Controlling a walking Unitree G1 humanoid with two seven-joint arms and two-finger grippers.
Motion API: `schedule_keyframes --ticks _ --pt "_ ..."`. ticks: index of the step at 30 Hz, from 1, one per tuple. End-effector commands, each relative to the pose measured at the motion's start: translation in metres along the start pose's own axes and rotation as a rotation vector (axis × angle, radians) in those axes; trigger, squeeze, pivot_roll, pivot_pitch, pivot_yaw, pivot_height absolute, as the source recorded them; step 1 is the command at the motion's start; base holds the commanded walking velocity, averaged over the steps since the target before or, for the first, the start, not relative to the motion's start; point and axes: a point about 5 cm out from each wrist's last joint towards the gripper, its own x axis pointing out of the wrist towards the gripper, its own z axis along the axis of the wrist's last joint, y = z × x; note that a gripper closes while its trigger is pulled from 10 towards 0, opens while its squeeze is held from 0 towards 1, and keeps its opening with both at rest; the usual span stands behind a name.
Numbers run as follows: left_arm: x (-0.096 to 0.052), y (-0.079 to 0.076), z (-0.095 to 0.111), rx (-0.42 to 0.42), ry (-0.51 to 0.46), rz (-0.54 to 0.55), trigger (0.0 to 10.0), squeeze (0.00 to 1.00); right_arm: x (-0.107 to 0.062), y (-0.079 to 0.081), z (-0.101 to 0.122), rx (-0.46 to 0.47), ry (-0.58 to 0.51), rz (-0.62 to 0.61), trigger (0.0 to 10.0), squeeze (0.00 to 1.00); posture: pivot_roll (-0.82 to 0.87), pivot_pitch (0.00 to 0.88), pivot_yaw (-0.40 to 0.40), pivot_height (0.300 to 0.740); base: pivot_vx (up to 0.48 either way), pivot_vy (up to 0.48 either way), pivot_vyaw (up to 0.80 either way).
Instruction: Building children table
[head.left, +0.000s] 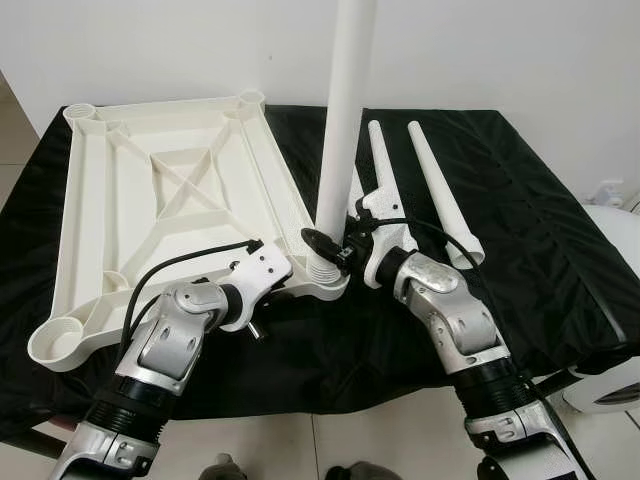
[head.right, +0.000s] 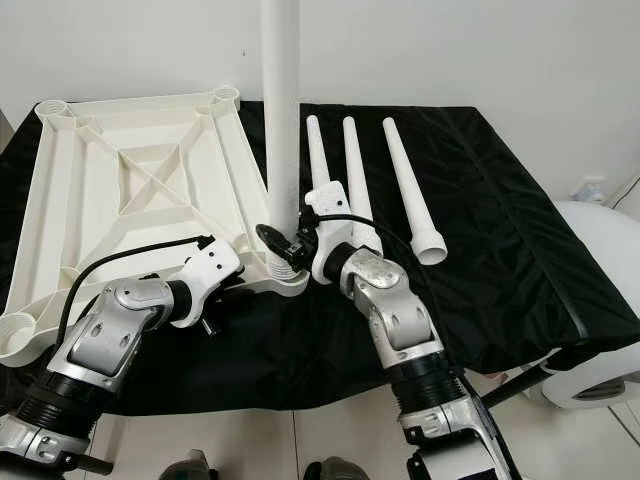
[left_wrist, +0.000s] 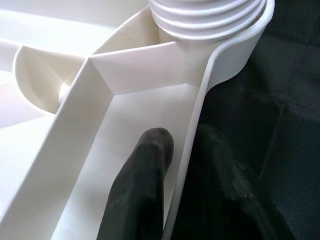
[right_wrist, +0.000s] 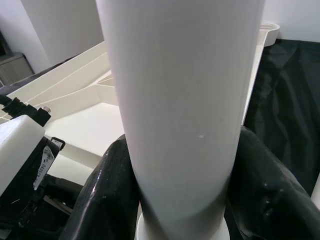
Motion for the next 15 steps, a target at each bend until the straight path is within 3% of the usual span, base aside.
schedule_keyframes --ticks 1,15 --pt "0.002 0.002 -0.006 -0.036 -0.001 0.101 10.0 0.00 -0.007 -0.005 -0.010 0.030 0.055 -0.022 10.0 0.00 0.04 0.000 -0.090 0.740 0.000 0.000 0.00" --pt "0.003 0.002 -0.006 -0.032 0.001 0.102 10.0 0.00 -0.018 -0.012 -0.019 0.055 0.092 -0.074 10.0 0.00 0.03 0.000 -0.085 0.740 0.000 0.000 0.00"
